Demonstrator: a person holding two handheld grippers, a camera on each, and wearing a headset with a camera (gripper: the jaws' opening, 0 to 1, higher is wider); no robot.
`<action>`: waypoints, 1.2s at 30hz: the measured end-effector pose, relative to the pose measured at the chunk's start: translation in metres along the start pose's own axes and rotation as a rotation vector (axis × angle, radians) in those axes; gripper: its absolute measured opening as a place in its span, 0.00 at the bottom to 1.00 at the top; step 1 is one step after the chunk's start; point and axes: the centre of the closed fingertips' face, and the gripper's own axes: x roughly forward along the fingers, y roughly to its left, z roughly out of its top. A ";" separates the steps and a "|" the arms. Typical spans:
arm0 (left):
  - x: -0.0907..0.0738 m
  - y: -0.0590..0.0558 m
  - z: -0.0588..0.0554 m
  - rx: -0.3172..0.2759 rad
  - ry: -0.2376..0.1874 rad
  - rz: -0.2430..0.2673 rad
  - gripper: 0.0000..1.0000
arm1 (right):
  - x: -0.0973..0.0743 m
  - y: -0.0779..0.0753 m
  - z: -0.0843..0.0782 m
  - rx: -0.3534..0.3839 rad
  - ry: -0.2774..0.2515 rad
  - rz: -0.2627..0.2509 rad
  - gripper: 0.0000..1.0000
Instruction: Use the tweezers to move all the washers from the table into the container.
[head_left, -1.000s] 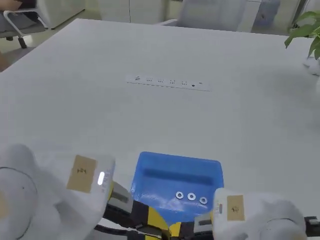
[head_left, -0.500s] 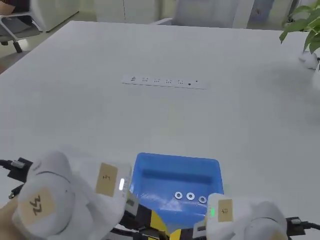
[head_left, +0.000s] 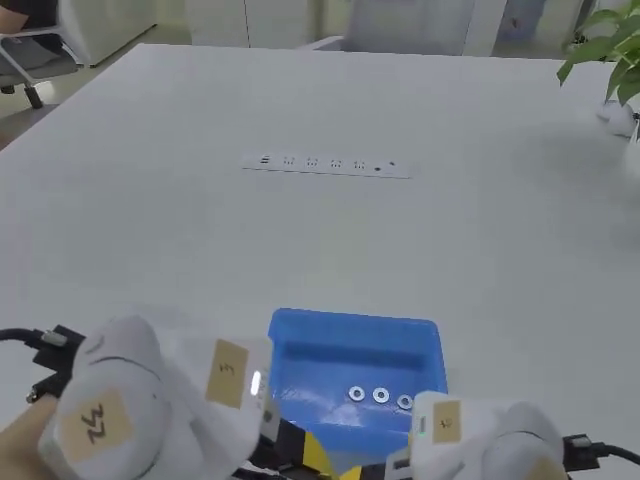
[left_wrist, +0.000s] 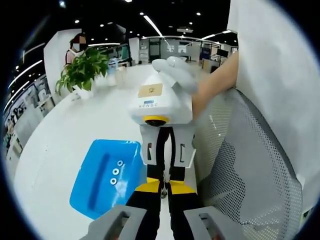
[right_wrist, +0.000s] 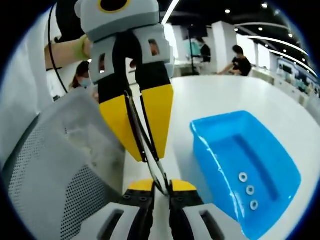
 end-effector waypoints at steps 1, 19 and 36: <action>0.000 0.000 0.000 0.000 -0.002 0.000 0.00 | 0.000 0.000 0.000 -0.001 0.000 0.000 0.07; -0.001 0.003 0.002 -0.039 0.003 0.022 0.04 | -0.008 0.000 0.010 -0.073 -0.011 -0.044 0.05; -0.016 0.000 0.031 -0.055 -0.029 0.019 0.00 | -0.012 0.004 0.016 -0.028 -0.026 -0.046 0.11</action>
